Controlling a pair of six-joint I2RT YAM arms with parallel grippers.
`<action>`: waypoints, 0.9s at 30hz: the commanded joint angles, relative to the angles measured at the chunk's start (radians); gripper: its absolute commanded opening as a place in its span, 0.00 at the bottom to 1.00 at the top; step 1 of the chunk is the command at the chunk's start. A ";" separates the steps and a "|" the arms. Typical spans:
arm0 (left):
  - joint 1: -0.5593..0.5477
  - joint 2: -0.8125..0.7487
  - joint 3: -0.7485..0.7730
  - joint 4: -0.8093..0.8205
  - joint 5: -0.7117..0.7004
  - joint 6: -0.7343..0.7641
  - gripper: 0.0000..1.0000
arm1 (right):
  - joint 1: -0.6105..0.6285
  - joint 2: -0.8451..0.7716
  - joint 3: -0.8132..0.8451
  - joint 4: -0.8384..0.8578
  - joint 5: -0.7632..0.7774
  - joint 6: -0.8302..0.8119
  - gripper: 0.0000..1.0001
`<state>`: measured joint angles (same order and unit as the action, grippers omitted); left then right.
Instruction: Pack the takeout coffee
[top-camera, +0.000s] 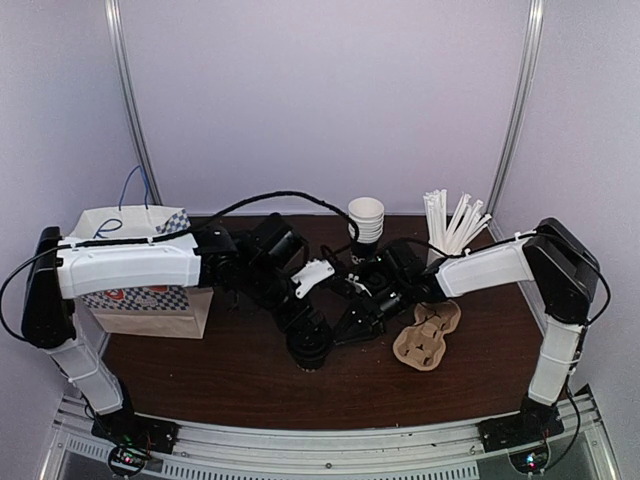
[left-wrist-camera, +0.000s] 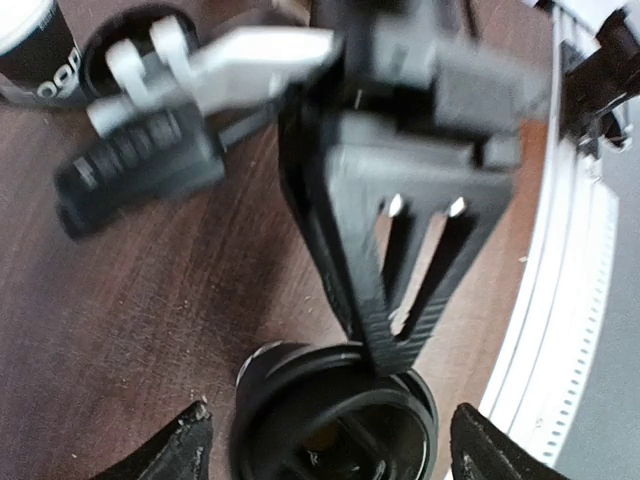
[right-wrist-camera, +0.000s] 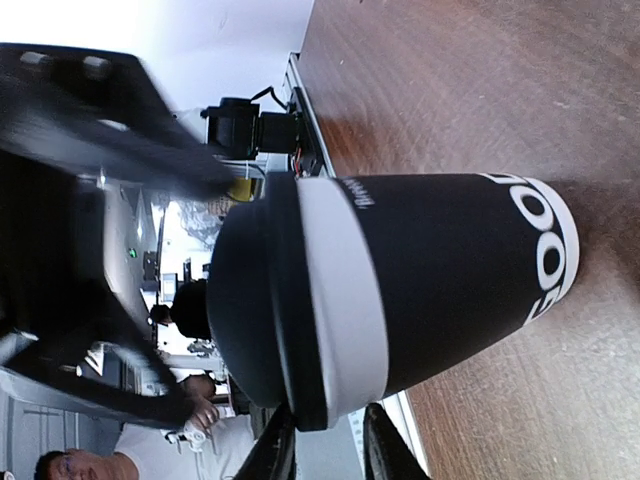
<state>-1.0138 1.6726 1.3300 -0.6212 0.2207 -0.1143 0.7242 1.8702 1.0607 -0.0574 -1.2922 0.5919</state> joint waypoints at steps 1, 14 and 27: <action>-0.006 -0.151 -0.024 0.047 0.040 -0.042 0.84 | 0.032 -0.009 0.007 -0.036 0.060 -0.049 0.24; 0.017 -0.217 -0.217 0.073 -0.205 -0.301 0.81 | 0.019 0.042 0.051 -0.039 0.052 -0.052 0.25; 0.093 -0.343 -0.412 0.312 -0.028 -0.434 0.80 | 0.015 0.085 0.080 -0.015 0.040 -0.030 0.24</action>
<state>-0.9356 1.3449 0.9455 -0.4076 0.1455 -0.4965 0.7391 1.9182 1.1271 -0.0696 -1.2831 0.5564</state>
